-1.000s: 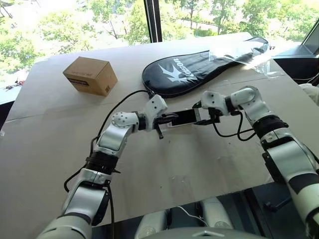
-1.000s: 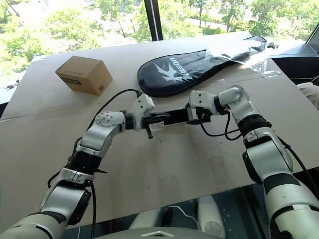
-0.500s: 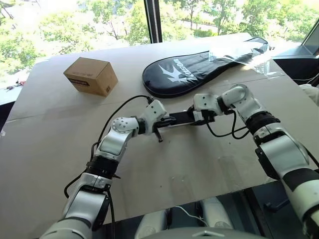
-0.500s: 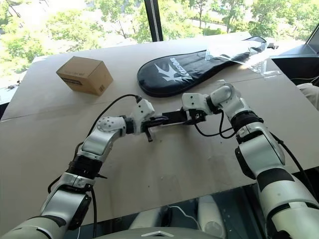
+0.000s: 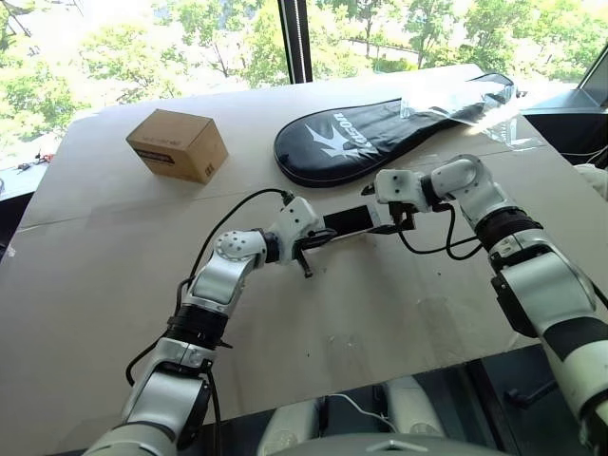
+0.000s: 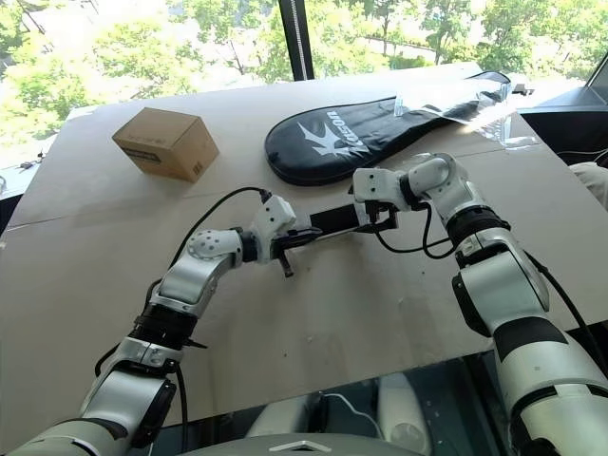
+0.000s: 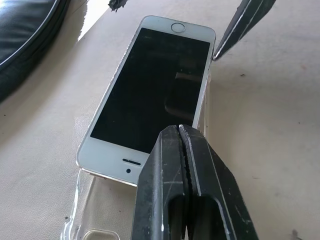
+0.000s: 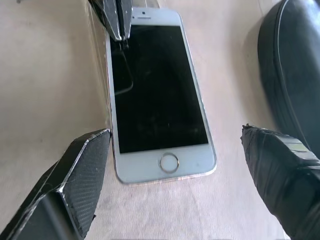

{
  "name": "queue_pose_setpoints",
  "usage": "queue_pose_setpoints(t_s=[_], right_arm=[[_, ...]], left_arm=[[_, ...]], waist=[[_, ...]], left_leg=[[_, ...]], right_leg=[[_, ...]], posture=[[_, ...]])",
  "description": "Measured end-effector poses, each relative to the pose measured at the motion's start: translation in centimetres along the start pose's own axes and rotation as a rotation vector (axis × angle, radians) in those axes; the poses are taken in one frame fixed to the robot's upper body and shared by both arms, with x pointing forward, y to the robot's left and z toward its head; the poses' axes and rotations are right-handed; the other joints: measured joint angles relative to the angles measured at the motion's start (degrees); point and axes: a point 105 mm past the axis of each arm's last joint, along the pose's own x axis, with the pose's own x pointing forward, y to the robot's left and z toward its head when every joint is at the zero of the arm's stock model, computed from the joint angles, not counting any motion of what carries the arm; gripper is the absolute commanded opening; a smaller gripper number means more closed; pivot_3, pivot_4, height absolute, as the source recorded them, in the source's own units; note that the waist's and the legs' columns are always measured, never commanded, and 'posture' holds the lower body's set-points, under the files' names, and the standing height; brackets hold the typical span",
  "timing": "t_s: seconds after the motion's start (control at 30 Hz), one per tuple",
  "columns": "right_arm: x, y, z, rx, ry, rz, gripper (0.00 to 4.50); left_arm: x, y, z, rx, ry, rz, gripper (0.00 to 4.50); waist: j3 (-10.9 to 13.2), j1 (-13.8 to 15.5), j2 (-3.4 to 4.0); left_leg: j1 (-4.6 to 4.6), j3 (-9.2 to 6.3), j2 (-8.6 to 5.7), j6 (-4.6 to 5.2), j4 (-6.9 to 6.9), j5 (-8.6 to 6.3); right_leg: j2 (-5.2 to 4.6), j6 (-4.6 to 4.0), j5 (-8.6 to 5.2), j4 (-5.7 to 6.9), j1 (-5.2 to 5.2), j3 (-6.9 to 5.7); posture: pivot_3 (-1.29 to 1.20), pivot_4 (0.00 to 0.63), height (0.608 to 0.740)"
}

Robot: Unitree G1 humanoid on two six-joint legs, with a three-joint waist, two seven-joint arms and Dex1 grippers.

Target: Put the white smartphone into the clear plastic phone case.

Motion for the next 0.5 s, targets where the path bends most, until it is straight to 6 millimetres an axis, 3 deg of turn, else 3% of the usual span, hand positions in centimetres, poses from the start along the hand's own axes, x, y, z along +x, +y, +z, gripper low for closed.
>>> queue_pose_setpoints(t_s=[0.5], right_arm=[[0.65, 0.67, -0.8, 0.129, -0.027, -0.007, 4.44]], left_arm=[[-0.17, -0.87, -0.52, -0.008, 0.006, -0.03, 0.0]], waist=[[-0.1, 0.0, 0.12]], left_leg=[[0.03, 0.0, 0.0, 0.0, 0.0, 0.0]], right_leg=[[-0.01, 0.0, 0.0, 0.01, 0.02, 0.01]], posture=[[0.0, 0.15, 0.74]])
